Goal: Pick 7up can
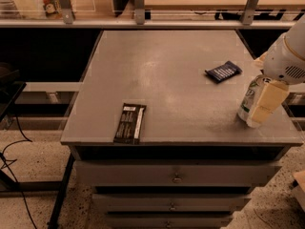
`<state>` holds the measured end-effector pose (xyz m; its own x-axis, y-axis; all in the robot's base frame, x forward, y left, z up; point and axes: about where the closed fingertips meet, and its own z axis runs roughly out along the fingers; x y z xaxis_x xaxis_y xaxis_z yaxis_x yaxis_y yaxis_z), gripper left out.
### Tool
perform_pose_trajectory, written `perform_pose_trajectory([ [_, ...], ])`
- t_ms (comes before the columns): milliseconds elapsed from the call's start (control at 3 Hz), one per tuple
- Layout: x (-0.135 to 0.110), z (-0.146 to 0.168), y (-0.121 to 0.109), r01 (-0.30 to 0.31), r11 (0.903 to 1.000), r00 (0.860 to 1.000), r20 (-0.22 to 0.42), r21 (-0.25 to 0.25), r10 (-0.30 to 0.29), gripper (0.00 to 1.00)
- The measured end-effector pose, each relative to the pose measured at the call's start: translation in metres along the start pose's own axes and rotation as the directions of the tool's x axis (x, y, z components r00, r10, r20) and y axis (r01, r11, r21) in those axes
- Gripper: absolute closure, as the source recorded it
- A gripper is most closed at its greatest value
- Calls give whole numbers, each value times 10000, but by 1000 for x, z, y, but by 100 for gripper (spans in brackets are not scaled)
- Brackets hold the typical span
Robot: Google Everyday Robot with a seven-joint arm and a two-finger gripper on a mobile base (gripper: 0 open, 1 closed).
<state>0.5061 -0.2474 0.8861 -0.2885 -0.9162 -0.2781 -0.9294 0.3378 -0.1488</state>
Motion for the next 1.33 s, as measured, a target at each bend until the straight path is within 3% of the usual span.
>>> perform_pose_trajectory([
  [1000, 22, 4, -19, -880, 9961, 9961, 79, 34, 880, 0],
  [1333, 27, 3, -21, -933, 9956, 9953, 283, 43, 931, 0],
])
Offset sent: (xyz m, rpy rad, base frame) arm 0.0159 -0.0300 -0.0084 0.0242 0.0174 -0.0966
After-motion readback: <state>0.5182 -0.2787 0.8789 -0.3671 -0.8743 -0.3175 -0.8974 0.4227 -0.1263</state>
